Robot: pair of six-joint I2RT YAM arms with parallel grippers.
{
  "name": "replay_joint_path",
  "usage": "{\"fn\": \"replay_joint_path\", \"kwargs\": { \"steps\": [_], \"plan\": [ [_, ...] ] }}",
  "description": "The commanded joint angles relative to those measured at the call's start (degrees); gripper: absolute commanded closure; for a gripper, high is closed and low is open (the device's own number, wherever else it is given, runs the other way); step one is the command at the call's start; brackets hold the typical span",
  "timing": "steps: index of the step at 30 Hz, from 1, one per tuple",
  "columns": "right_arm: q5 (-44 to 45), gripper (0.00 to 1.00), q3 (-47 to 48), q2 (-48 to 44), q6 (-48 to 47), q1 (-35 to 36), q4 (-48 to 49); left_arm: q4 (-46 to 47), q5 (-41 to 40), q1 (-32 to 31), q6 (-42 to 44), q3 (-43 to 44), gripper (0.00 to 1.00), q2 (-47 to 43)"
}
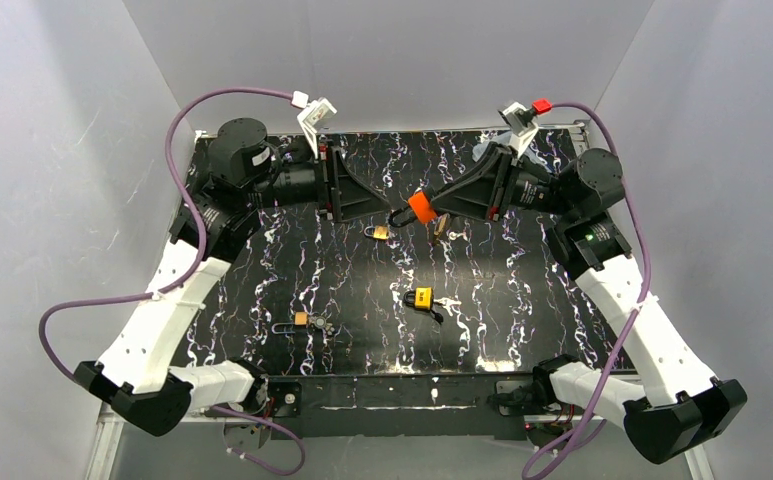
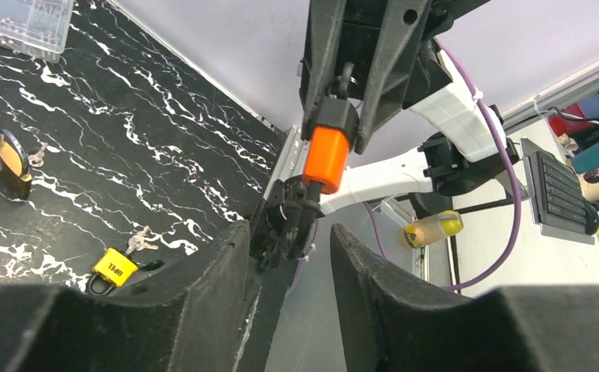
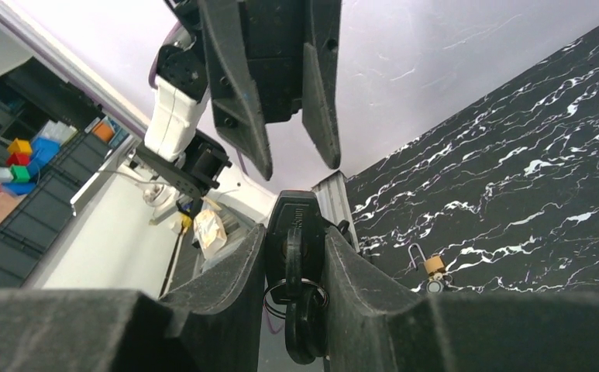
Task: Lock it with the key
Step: Lock the lock.
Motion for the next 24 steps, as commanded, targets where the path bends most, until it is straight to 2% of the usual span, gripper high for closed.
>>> {"fn": "replay_joint_path", "kwargs": {
  "steps": [1,7,19,24],
  "plan": [
    [6.1,0.99,-0.5,-2.3,3.5,0.2,6.3,2.2,2.7,-0.2,1.1,-0.5,0.57,-3.2],
    [12.0,0.99,-3.0,-1.6,14.0,0.9,17.6,4.3,1.7,-0.2,1.1,-1.2,0.59,-3.5],
    [15.4,0.99,-0.9,0.3,15.5,4.6,19.1,5.7,-4.0,-0.2,2.5,-2.4,0.64,-4.2],
    [16.3,0.99,-1.5,0.3,15.2,5.1,19.0,6.0,-3.9,-0.2,2.3,-2.5,0.78,-4.4]
  ]
}}
